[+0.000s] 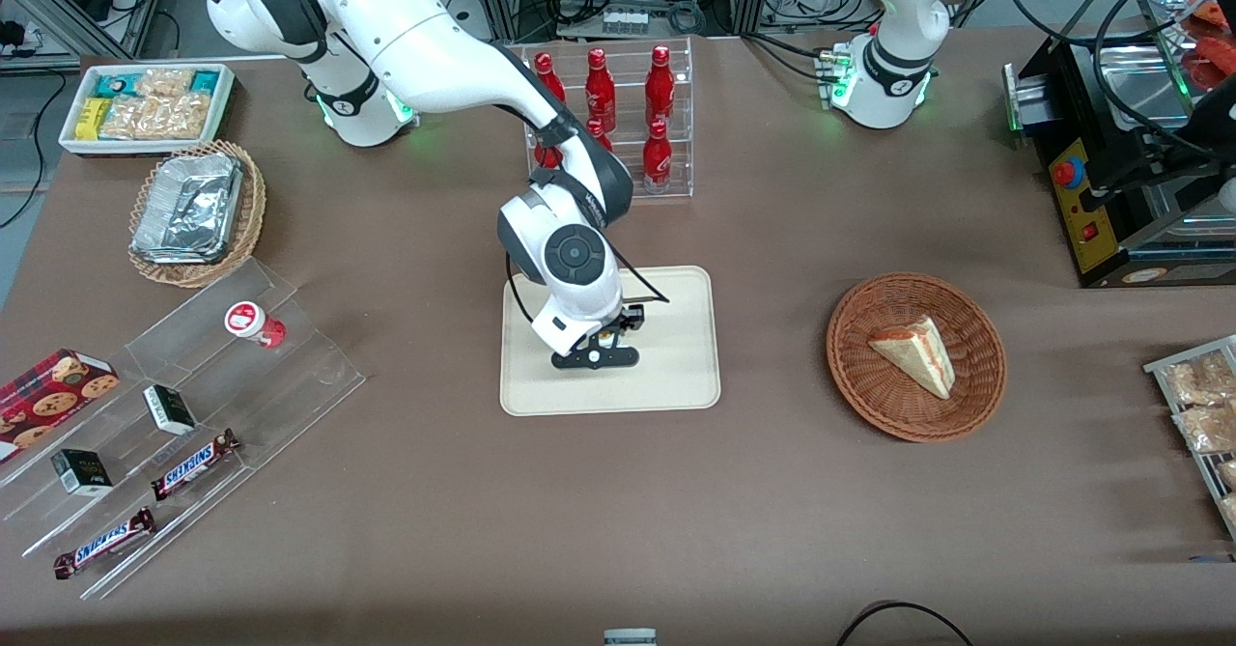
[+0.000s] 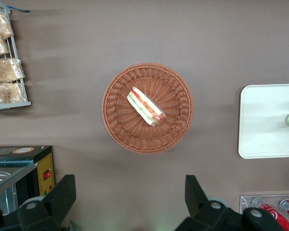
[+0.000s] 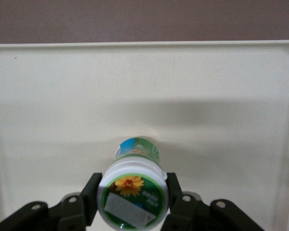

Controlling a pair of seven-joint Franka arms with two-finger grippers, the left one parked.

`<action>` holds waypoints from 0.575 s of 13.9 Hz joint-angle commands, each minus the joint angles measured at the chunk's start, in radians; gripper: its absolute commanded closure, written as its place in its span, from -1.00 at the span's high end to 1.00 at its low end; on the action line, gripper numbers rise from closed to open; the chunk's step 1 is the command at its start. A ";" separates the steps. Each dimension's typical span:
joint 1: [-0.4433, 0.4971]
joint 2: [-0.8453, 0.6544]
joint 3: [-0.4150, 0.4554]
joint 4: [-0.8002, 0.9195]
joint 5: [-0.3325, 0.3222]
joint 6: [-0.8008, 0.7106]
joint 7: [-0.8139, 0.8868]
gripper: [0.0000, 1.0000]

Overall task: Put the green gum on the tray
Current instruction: 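Lower the green gum tub onto the tray and open the right gripper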

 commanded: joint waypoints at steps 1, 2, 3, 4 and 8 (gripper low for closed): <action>0.005 0.007 -0.006 0.011 -0.034 0.012 0.021 -1.00; 0.003 0.007 -0.006 0.010 -0.034 0.014 0.022 -1.00; 0.005 0.008 -0.006 0.010 -0.034 0.015 0.026 -1.00; 0.005 0.011 -0.006 0.010 -0.034 0.017 0.026 -1.00; 0.005 0.016 -0.006 -0.002 -0.034 0.035 0.036 -0.47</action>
